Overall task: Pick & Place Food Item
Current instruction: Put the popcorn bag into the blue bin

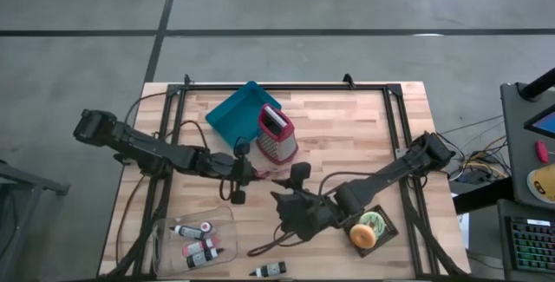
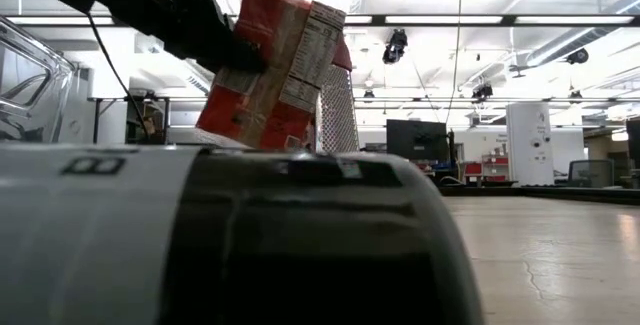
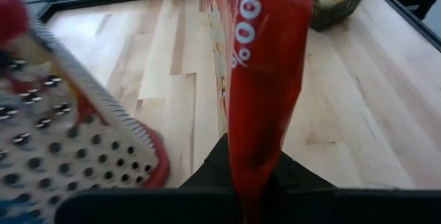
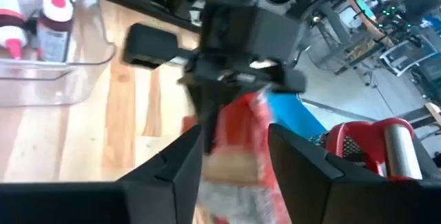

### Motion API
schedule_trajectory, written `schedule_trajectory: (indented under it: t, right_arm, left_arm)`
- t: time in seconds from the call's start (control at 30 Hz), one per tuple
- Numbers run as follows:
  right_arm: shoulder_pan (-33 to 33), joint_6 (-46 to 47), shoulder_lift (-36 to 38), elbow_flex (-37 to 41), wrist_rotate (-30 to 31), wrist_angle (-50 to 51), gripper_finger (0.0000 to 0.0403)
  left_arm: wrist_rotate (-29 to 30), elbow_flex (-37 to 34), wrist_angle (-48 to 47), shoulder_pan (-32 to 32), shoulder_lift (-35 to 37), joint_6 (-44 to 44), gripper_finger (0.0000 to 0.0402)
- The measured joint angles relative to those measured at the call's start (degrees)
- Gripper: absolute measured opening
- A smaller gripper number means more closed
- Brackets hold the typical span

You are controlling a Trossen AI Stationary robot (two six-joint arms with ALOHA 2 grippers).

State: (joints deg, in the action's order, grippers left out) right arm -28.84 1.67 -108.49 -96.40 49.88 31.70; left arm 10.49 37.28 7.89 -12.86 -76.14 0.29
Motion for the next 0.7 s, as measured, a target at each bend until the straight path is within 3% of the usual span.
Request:
schedule_trajectory:
  t: [0.33, 0.7]
  right_arm:
    - [-3.17, 4.64, -0.26, 0.5, -2.3, 2.76, 0.0178]
    - [-5.49, 11.11, -0.36, 6.74, -2.44, 2.49, 0.0178]
  left_arm:
    - [7.39, -0.02, -10.06, 0.04, 10.88, 0.4, 0.0017]
    - [16.95, -0.04, -20.58, 0.09, 21.44, -0.37, 0.0017]
